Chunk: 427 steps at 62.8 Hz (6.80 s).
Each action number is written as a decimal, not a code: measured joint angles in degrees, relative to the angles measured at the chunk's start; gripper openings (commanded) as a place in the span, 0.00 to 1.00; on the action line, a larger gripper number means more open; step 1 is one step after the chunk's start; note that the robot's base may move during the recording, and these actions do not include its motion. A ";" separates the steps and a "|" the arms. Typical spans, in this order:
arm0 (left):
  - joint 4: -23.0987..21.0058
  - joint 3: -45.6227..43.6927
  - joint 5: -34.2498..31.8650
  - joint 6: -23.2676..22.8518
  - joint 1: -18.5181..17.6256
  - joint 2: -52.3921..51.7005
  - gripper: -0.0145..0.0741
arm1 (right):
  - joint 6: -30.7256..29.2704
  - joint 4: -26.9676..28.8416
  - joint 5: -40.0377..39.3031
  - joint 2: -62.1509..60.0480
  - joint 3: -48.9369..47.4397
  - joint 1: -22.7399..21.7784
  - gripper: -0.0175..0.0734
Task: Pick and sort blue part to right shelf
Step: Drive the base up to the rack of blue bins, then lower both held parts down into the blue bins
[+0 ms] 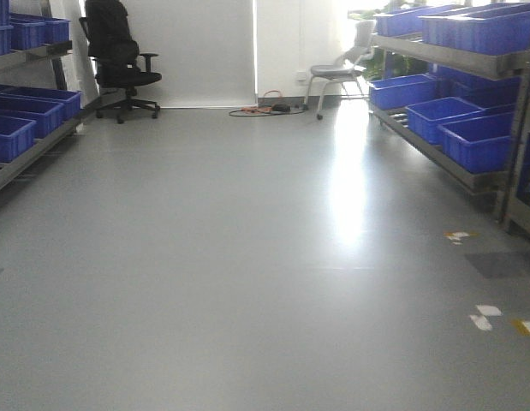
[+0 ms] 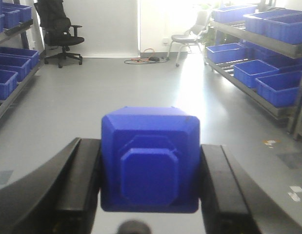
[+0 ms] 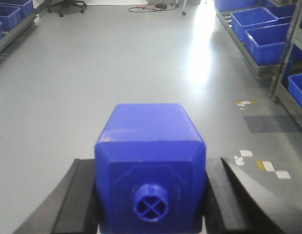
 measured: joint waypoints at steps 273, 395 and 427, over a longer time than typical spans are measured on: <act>0.00 0.00 0.00 0.10 0.00 0.00 0.52 | 0.00 0.00 0.00 0.00 0.00 0.00 0.59; -0.11 -2.00 -13.85 0.10 0.00 20.88 0.70 | 0.00 0.58 -14.00 14.21 0.00 0.68 0.65; -4.18 -6.77 -16.17 0.10 0.00 33.48 0.79 | 0.00 2.70 -18.26 21.71 0.00 0.68 0.87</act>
